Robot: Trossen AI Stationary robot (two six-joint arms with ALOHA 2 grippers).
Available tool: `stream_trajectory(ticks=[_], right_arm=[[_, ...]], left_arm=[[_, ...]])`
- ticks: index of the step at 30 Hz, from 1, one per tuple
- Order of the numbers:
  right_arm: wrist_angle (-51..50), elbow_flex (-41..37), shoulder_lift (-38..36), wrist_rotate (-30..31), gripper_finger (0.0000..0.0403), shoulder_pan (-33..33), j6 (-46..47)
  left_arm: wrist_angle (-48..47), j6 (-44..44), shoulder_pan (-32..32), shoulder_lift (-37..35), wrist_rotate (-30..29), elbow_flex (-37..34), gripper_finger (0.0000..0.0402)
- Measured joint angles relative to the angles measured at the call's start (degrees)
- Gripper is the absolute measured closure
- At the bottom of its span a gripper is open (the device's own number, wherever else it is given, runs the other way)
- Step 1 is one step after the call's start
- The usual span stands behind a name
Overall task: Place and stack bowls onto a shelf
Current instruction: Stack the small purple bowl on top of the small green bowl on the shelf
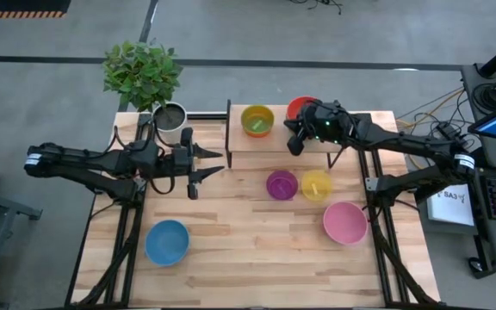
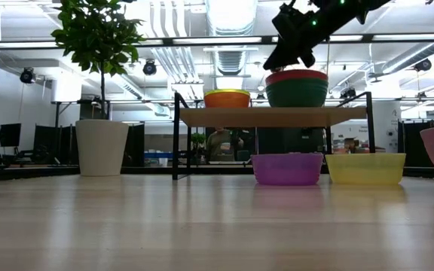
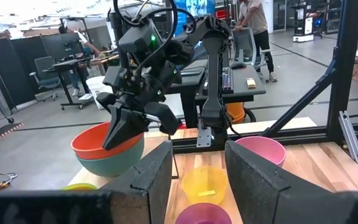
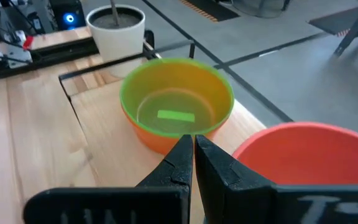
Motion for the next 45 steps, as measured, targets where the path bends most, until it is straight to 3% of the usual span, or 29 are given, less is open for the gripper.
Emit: stream_trajectory(ticks=[7, 10, 15, 22, 26, 35, 45], right_arm=[[2.6, -0.5, -1.6, -0.5, 0.0394, 0.1, 0.5], [2.5, -0.6, -3.7, -4.4, 0.0394, 0.7, 1.1], [2.1, -2.6, -8.4, -10.0, 0.0394, 4.9, 2.6], [0.5, -6.7, -13.8, -10.4, 0.0394, 16.0, 3.3], [0.9, -9.6, -14.7, -10.0, 0.0394, 22.2, 3.8], [0.1, -12.9, -10.5, -4.9, 0.0394, 30.4, 12.7], [-1.1, -12.9, -0.2, -4.8, 0.0394, 32.6, 15.9]], left_arm=[[0.0, -1.2, 0.0, 0.0, 0.0, 0.0, 0.0269], [-1.3, -4.8, 0.0, 0.0, 0.0, 0.0, 0.0269], [-10.0, -16.6, 0.0, 0.0, 0.2, 0.0, 0.0269], [-29.9, -39.3, -0.4, 0.5, 0.3, 1.4, 0.027], [-38.3, -47.2, -1.9, 3.0, 1.2, 4.3, 0.0271], [-52.2, -48.5, -3.9, 15.8, 6.6, 14.9, 0.0271], [-61.1, -36.7, -3.9, 27.6, 4.3, 23.4, 0.0271]])
